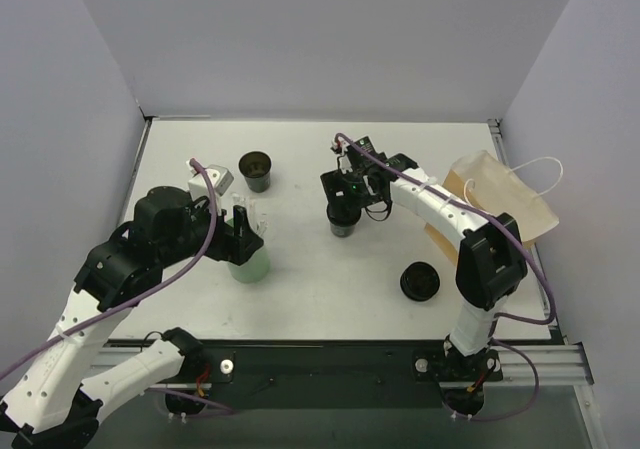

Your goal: Pack the takeout coffee

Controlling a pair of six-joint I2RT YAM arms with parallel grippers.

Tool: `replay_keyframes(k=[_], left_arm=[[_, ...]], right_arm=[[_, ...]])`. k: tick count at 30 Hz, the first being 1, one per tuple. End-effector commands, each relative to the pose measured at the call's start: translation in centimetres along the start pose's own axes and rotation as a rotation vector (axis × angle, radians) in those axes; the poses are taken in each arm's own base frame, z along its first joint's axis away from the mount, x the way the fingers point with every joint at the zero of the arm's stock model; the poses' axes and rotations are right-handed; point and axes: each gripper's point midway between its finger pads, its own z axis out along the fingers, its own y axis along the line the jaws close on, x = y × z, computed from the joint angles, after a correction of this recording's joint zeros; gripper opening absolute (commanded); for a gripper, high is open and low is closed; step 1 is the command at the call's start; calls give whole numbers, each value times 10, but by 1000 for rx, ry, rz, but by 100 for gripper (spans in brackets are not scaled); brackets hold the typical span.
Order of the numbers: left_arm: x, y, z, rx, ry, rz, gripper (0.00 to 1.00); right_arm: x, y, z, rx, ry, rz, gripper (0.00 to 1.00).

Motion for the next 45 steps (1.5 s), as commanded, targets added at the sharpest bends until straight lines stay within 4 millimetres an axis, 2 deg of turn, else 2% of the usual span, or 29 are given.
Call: replay_keyframes(k=[1,6,10,12,16,20,22,27,29,30,37,45], left_arm=[[-2,4,-8,-14,-45,-12,85],[-6,7,-18,-36,-77,-7,85],[-7,8,-22,-41,-83,-3,85],[-7,11,-23,-54,-86,-2,85],[-6,12,-24,-60,-89,0,85],[-4,12,-22,-59,-86,-3,85],[-3,12,-22,-58,-85,-3,85],[-1,10,-20,-40,-85,-13,85],[0,9,-20,-34,-88,-20,85],[3,9,-18,-34,-78,-22,85],[8,10,-13,-34,-62,-29,85],[8,10,-14,-32,-66,-32,85]], right_arm=[[-7,-1,3,56,17,-48,85],[-2,-1,12,82,42,-66,82],[0,-1,12,89,55,-65,69],[-3,-6,8,115,48,-63,63],[-8,-11,-9,135,37,-52,59],[-16,-34,-35,210,19,-16,59],[-15,-46,-42,236,21,9,59],[-13,-104,-48,331,19,128,59],[-16,-117,-45,337,18,160,60],[-18,-131,-45,349,15,194,60],[-23,-168,-21,362,36,291,60],[-28,-174,1,339,42,316,63]])
